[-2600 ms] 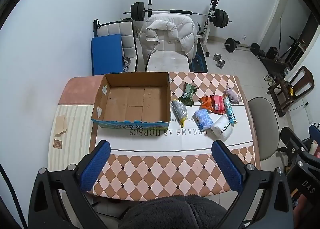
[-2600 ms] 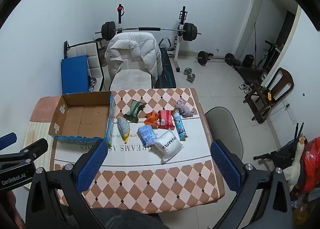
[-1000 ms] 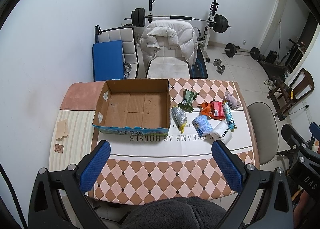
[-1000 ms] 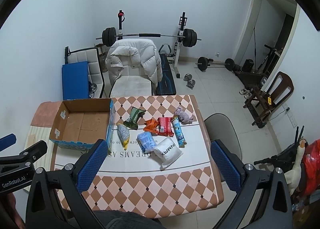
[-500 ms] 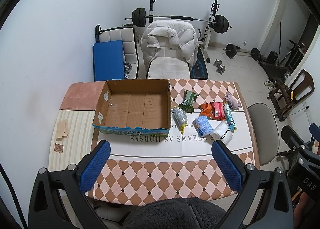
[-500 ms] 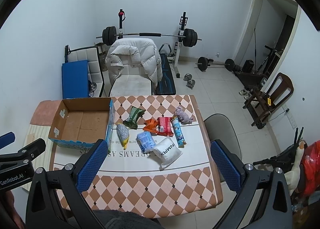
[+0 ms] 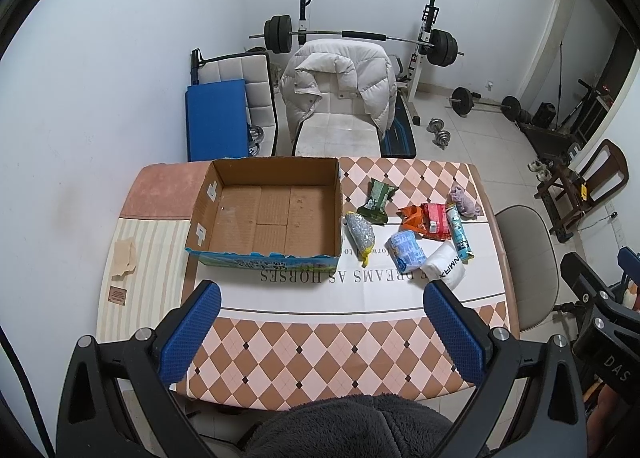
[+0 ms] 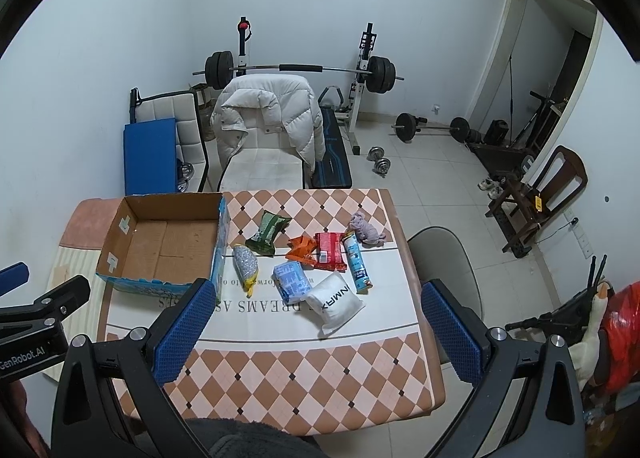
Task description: Organize soft objects
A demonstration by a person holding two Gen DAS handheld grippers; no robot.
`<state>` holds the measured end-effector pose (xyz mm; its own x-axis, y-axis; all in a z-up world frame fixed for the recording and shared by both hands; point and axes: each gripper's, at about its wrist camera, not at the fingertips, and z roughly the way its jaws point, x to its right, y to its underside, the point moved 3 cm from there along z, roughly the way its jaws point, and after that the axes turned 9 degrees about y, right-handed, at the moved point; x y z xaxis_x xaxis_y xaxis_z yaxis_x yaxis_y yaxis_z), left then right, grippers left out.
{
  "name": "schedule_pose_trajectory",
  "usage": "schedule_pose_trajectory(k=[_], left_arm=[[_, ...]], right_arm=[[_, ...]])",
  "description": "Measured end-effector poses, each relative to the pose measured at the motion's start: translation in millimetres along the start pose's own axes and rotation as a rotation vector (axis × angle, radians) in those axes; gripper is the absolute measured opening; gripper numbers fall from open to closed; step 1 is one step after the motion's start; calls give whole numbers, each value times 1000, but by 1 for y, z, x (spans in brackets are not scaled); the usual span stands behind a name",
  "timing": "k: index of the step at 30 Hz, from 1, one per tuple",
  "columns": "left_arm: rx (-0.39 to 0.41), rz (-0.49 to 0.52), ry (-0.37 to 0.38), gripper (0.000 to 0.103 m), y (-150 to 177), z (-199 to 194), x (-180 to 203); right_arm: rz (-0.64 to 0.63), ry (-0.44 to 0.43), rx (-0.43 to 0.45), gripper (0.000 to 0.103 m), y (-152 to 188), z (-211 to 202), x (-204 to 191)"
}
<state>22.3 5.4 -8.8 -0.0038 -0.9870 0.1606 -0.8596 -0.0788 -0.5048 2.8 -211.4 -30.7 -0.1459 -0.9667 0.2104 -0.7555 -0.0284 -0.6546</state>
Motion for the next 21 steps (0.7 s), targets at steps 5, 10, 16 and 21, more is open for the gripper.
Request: schedule_pose_trajectory(k=[5, 10, 16, 21], left_arm=[[2, 0, 0, 103, 0, 0, 0], [-1, -1, 1, 103, 1, 0, 0], [0, -2, 3, 103, 1, 1, 0], [-43, -20, 14, 103, -2, 34, -3]], right_arm=[[-1, -2, 0, 103, 1, 2, 1], [-2, -4, -2, 103, 3, 4, 1], [0, -5, -2, 103, 3, 5, -2], [87, -68, -99, 103, 13, 40, 10]])
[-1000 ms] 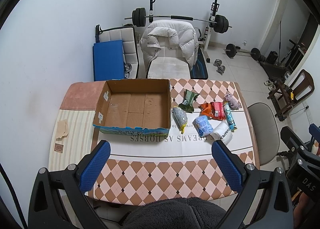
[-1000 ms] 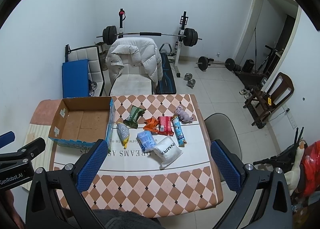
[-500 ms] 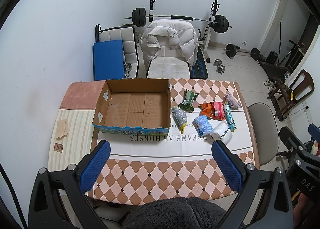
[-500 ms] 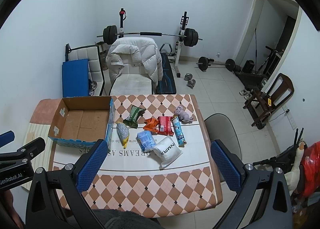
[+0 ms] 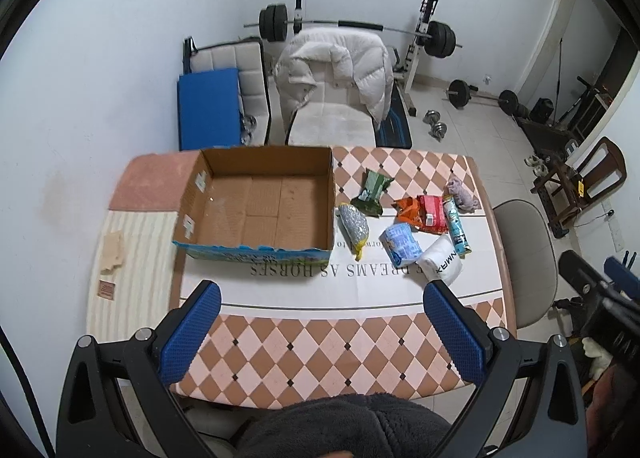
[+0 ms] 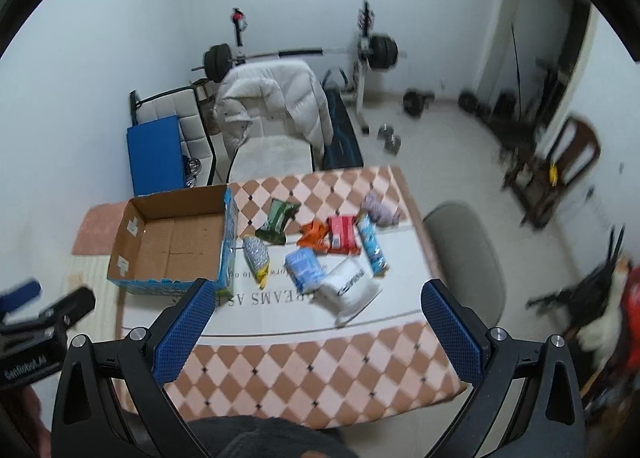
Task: Organize soft objects
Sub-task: 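Grasp the blue milk bag with the left tool while the right grasps the white NMRX pouch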
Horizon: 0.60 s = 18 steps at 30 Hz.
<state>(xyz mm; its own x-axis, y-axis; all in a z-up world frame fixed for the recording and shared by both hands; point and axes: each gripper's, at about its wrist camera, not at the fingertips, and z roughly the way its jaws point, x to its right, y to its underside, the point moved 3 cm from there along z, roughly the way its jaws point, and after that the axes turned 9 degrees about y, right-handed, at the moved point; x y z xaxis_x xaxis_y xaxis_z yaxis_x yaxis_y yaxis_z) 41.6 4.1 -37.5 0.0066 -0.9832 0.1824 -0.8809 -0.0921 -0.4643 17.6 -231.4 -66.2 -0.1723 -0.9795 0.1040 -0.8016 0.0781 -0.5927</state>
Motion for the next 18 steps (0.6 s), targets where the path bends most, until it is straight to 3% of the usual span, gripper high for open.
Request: schedule_pose_trajectory(k=[5, 8, 15, 18], left_arm=[[-88, 11, -20, 103, -7, 68, 3], [-154, 36, -38, 103, -12, 118, 11], [-278, 103, -83, 103, -2, 209, 31], [-336, 113, -111, 103, 4, 242, 35]], right_arm=[[113, -38, -189, 103, 7, 86, 40], [104, -25, -278, 103, 14, 157, 57], [-351, 10, -382, 103, 40, 304, 20], [-567, 30, -373, 103, 55, 356, -3]])
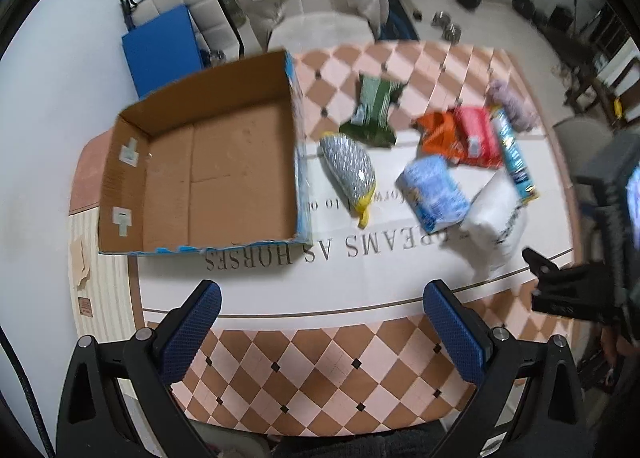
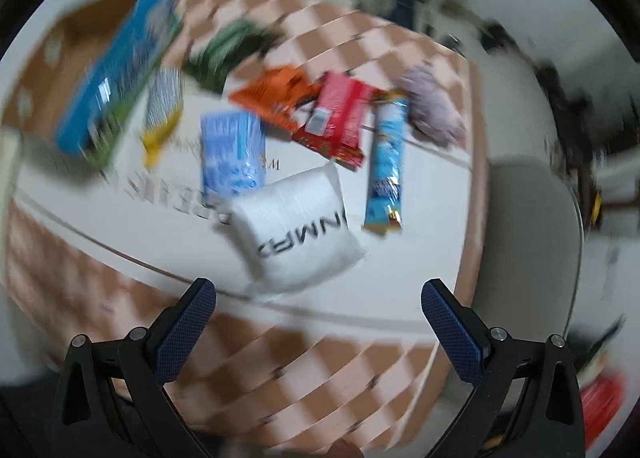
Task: Organize soft objects
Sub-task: 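Grasp the blue milk bag with the left tool while the right grasps the white NMRX pouch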
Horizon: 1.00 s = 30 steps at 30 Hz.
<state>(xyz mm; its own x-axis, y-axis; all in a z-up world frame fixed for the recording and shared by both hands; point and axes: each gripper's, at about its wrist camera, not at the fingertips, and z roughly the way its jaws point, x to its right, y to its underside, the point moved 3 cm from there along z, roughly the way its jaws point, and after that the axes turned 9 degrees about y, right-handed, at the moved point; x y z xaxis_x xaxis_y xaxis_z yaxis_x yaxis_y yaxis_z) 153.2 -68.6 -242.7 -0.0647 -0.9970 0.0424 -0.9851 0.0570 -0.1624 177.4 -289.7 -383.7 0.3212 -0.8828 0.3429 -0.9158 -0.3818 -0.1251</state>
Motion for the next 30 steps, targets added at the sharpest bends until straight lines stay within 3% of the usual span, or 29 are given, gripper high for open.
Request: schedule_pose_trajectory(k=[4, 8, 9, 12, 17, 25, 30], left_arm=[[-66, -33, 17, 103, -9, 39, 7], [-147, -75, 74, 98, -22, 75, 17], [-163, -83, 93, 96, -25, 81, 20], [-196, -106, 143, 95, -40, 97, 31], [-270, -139, 209, 95, -66, 131, 50], [-428, -329, 337, 95, -97, 205, 67], [-467, -362, 320, 95, -106, 228, 69]], right_arm=[[-174, -17, -30, 103, -18, 54, -25], [-206, -71, -111, 103, -33, 97, -34], [-182, -103, -131, 103, -34, 103, -33], [-12, -203, -202, 88, -33, 113, -16], [346, -283, -372, 87, -11, 131, 29], [418, -335, -366, 95, 0, 137, 43], [463, -351, -367, 96, -4, 142, 50]])
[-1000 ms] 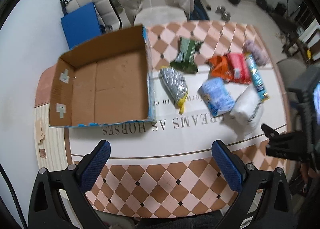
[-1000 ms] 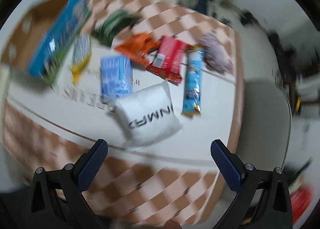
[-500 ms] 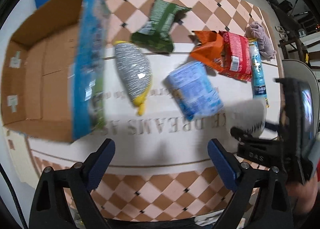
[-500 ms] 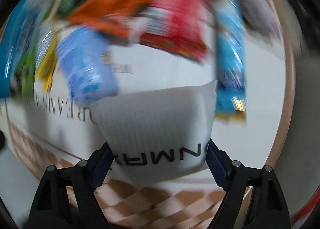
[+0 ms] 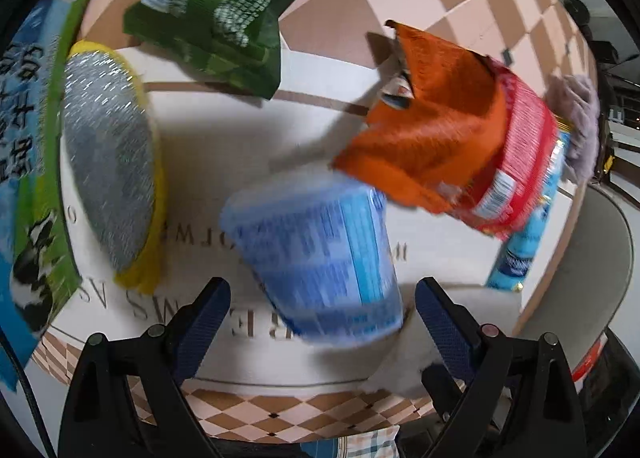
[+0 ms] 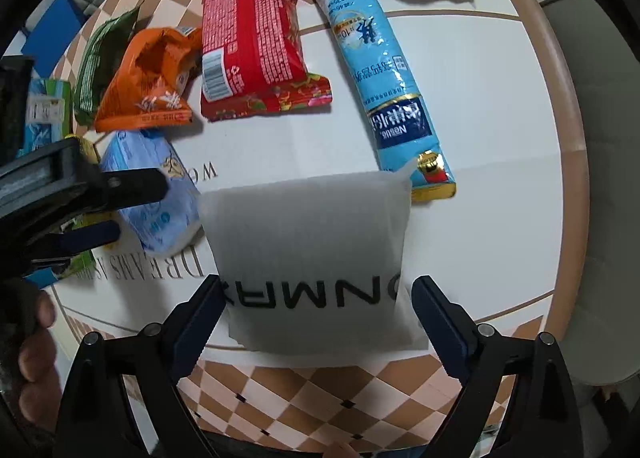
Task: Organize soft objects
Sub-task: 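Grasp the blue milk bag with the left tool while the right grasps the white NMRX pouch, then carry both bags into the cardboard box and open both tools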
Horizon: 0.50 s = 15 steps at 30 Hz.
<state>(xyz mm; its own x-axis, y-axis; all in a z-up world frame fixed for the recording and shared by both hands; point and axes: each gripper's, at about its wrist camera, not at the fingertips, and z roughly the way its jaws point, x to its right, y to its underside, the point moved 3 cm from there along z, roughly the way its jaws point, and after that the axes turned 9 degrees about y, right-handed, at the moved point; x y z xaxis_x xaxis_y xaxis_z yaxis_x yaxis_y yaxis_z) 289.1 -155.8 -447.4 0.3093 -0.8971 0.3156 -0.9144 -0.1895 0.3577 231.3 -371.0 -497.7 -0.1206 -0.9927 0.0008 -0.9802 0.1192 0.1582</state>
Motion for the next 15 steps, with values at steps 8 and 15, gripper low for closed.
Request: schedule_pose_trajectory(k=[8, 15], left_arm=[[20, 154, -203, 84, 6, 8, -2], [25, 208, -230, 68, 16, 24, -3]], right_arm=[[-45, 80, -21, 96, -13, 6, -37], [-30, 137, -59, 96, -10, 26, -49]])
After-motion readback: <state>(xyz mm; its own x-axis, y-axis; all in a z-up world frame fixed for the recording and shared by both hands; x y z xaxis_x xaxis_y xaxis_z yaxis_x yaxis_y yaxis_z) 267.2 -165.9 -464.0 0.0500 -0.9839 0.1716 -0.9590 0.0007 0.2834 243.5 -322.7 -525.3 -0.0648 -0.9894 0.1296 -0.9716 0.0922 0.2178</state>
